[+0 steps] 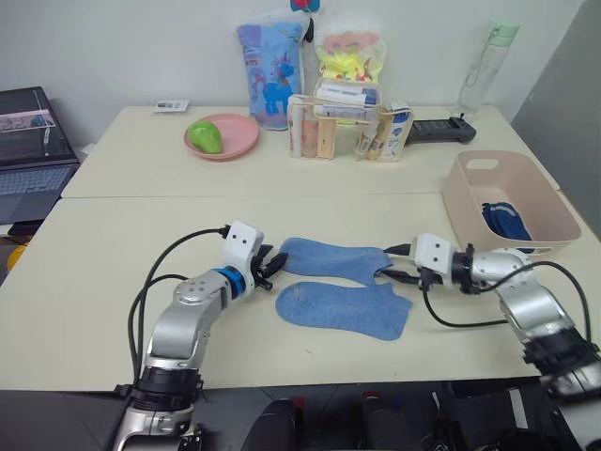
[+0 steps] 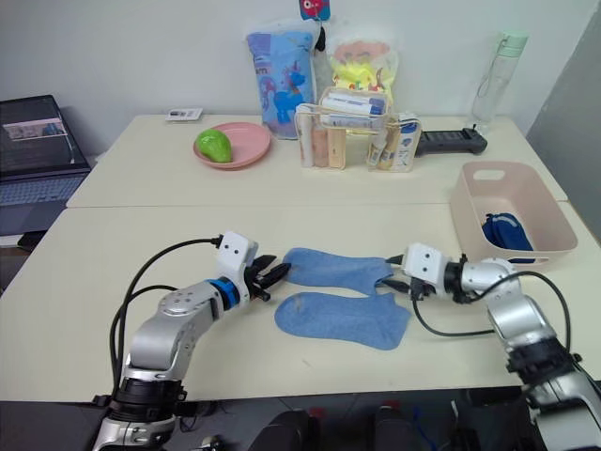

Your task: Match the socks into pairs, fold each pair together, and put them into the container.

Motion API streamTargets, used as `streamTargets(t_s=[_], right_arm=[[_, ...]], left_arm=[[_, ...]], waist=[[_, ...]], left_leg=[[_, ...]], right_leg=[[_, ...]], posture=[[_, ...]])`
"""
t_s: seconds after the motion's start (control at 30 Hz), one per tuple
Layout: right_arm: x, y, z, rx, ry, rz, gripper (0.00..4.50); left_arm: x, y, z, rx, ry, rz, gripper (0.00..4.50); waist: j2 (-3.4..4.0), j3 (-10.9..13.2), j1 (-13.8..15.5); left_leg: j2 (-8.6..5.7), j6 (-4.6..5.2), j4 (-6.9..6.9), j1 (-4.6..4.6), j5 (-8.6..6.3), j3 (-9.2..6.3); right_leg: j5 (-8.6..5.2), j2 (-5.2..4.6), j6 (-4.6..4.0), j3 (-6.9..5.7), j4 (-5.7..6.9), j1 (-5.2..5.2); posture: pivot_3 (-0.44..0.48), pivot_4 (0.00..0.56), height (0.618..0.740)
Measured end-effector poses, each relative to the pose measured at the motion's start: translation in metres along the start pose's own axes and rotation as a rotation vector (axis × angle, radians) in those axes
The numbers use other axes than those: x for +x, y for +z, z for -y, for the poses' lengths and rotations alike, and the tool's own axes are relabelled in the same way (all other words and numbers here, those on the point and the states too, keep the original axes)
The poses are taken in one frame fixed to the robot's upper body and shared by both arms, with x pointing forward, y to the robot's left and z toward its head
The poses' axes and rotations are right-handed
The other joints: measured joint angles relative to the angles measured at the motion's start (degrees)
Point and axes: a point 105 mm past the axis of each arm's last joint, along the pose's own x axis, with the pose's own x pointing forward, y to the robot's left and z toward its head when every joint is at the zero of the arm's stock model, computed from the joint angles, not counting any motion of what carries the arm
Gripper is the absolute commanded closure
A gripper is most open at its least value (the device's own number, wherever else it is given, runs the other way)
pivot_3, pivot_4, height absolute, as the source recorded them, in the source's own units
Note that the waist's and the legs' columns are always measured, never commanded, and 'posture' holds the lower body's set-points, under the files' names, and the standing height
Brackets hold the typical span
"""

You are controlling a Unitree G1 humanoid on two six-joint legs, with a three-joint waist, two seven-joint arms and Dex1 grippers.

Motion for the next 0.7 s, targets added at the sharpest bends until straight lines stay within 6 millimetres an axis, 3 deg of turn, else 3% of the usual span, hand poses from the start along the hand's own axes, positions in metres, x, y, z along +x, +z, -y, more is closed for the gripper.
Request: streamTargets(t_s=[0.07,0.23,0.4,0.53,0.7], right_arm=[[-0.011,0.01,0.005,0.153,-0.05,0.037,1.37],[-0.021,0.04,0.025,0.369,-0.198,0.133,1.37],[-0.009,0.02,0.022,0.587,-0.265,0.042,1.37],[0.005,0.012,0.01,0.82,-0.265,0.043,1.37],[0.01,0.005,0.002,0.921,-0.268,-0.004,1.37]], left_arm=[[-0.004,0.008,-0.012,0.049,-0.017,0.004,0.89],[0.01,0.033,-0.021,0.168,-0.107,0.031,0.89],[0.035,0.03,-0.016,0.29,-0.211,-0.028,0.89],[0.049,0.015,-0.013,0.39,-0.288,-0.111,0.89],[0.055,0.014,-0.018,0.423,-0.302,-0.127,0.89]], waist=[[0.0,0.0,0.0],[0.02,0.0,0.1],[0.01,0.0,0.3],[0.02,0.0,0.0],[0.02,0.0,-0.2]], left_leg=[[0.02,0.0,0.0,0.03,0.0,-0.01],[0.0,0.0,-0.01,0.03,0.0,-0.03],[-0.04,0.0,-0.01,-0.06,0.0,0.01],[-0.02,0.0,-0.03,-0.07,0.01,0.02],[-0.02,0.02,-0.04,-0.07,0.0,0.02]], right_leg=[[0.02,0.0,-0.03,-0.01,0.02,0.02],[0.04,0.0,-0.06,-0.04,-0.03,0.04],[0.04,-0.02,-0.06,-0.02,-0.05,-0.05],[0.04,-0.01,-0.06,-0.01,0.01,-0.09],[0.04,-0.01,-0.06,-0.01,0.03,-0.11]], posture=[[0.0,0.15,0.74],[0.0,0.15,0.74],[0.0,0.15,0.74],[0.0,0.15,0.74],[0.0,0.15,0.74]])
